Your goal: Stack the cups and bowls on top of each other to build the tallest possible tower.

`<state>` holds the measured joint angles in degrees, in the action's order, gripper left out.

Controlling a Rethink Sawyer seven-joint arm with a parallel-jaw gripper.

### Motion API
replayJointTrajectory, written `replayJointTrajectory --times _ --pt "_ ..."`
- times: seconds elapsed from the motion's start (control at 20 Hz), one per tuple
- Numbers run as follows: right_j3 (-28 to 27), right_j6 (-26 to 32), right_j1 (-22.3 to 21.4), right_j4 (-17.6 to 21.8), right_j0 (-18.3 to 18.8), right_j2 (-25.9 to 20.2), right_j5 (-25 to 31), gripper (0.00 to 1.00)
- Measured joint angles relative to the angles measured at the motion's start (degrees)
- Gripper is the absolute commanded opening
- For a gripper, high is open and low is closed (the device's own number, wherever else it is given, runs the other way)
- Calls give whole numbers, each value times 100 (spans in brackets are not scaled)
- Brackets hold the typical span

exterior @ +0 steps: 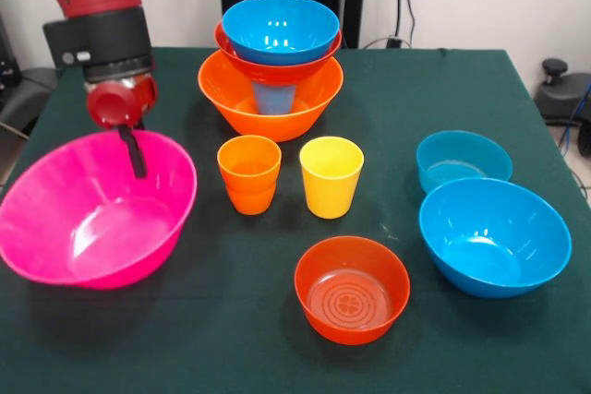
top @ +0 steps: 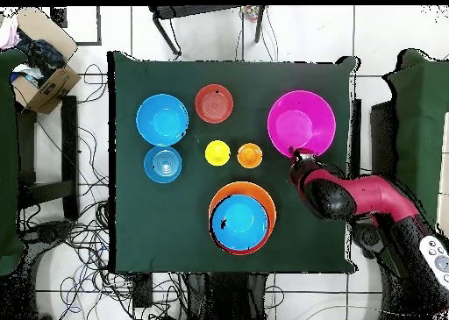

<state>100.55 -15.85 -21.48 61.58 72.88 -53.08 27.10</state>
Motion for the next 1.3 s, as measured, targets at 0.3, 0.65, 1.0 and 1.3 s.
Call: replayJointTrajectory --times 0.3,0.65,1.0,1.3 --pt "590 0 -703 -249 290 -58 -1 0" --pt "1218 0 -1646 -689 776 -216 -45 0" --pt "1480 0 -1981 -1377 1315 -644 -87 0" --pt "1876 -30 -2208 -2369 2022 -1265 -309 0"
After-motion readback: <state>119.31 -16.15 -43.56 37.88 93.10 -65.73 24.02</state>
